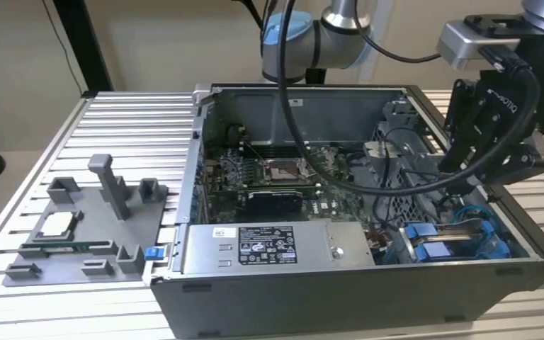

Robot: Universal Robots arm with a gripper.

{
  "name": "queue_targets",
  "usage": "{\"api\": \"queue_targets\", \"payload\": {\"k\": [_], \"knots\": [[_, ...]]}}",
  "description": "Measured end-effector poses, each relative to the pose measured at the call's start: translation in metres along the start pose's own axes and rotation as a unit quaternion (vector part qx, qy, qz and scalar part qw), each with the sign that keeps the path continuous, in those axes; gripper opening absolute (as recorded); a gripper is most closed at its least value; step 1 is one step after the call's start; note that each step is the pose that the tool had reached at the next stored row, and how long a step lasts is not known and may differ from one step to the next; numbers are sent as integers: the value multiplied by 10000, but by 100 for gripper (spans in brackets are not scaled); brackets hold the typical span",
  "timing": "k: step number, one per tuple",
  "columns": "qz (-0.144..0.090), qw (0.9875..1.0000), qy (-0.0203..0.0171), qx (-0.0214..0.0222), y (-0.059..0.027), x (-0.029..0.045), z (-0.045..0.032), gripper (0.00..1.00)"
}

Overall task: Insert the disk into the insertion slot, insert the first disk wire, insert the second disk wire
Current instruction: 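Insert the disk into the insertion slot, then insert the first disk wire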

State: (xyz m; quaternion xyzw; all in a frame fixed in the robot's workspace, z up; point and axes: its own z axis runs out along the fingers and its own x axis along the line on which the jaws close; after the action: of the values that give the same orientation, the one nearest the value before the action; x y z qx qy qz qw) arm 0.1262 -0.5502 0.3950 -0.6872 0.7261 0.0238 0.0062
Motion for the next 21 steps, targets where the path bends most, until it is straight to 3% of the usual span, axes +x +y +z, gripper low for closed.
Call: {"api": "queue_targets", "payload": {"k": [3,4,9,13,16,17,19,21], "knots": [[-131,9999,1,14,0,-18,51,100],[-191,9998,3,17,0,-21,67,0],[-383,9993,-23,30,-1,-23,121,0],[-494,9987,-124,34,-1,-22,133,0],[-515,9986,-138,33,-1,-23,133,0],[-517,9986,-139,32,-1,-23,136,100],[-526,9985,-159,38,-2,-21,154,100],[-536,9983,-203,45,-3,-21,169,100]]}}
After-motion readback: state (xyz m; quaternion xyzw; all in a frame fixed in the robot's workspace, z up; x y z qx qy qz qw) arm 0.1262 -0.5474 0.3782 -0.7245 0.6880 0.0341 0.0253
